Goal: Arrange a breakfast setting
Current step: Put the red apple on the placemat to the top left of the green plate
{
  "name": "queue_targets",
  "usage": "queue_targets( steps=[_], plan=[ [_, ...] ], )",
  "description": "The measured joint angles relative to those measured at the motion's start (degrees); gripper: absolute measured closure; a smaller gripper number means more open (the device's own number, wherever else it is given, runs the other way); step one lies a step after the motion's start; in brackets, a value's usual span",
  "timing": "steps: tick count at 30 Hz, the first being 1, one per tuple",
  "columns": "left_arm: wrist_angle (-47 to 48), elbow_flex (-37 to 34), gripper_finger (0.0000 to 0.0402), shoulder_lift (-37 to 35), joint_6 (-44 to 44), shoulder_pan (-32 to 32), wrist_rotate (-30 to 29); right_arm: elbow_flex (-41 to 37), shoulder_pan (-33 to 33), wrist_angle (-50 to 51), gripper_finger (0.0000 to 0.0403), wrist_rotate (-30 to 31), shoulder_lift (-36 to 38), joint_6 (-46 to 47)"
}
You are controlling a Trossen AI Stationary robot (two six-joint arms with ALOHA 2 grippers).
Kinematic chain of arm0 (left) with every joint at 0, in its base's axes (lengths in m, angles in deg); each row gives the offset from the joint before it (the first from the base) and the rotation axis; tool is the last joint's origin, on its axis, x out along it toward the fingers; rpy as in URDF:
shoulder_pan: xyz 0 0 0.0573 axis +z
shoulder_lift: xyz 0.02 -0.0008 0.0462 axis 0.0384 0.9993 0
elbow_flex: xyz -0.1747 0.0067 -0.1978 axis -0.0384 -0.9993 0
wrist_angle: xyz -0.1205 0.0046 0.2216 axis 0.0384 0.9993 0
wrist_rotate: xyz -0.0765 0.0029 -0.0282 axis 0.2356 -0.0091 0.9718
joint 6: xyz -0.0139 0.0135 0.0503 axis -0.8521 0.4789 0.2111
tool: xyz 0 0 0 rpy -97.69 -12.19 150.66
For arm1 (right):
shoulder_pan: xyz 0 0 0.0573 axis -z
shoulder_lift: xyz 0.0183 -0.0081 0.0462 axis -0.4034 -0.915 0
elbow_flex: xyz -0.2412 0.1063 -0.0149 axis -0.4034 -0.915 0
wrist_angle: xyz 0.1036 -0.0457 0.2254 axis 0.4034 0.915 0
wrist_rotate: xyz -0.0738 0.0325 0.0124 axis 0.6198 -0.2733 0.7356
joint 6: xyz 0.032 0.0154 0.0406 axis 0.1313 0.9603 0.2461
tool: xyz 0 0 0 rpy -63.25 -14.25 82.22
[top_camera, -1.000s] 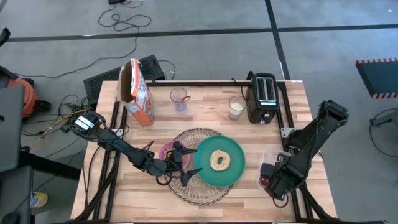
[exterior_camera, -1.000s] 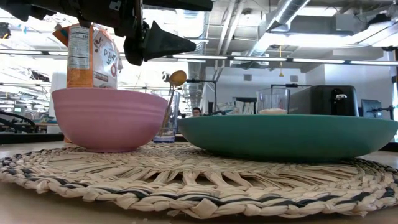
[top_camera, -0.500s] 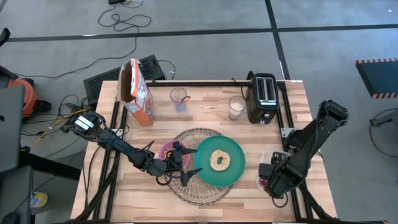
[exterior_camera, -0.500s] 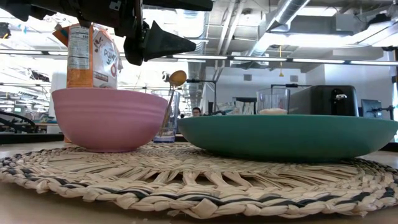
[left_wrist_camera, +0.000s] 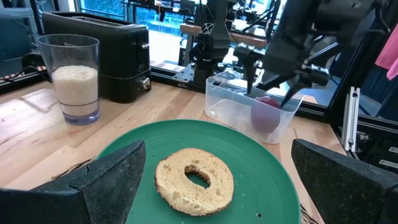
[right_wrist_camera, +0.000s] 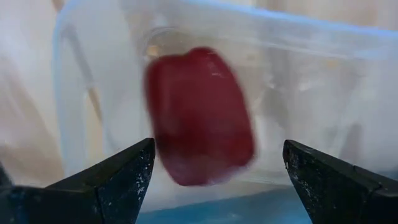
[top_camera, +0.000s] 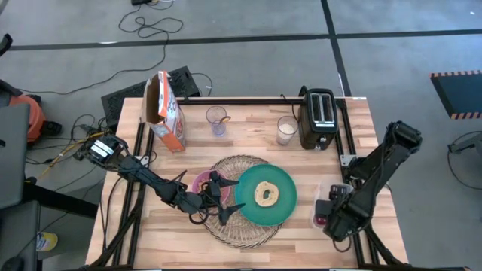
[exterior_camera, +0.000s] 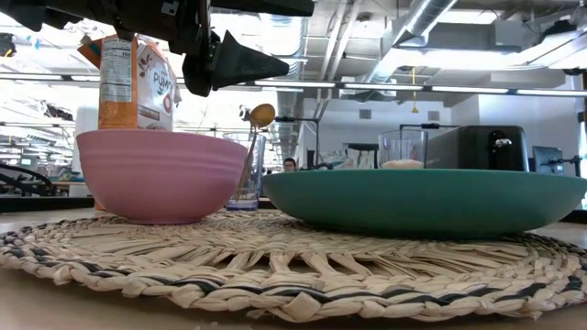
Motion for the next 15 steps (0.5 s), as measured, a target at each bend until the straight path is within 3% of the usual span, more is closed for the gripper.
queue_targets(
  steps=[15],
  plan=[
    [0.01, -0.01, 0.0014, 0.02, 0.20, 0.17, 0.31, -6.37, 0.00, -9.41, 0.0025, -0.76, 0.00, -1.18]
  ],
)
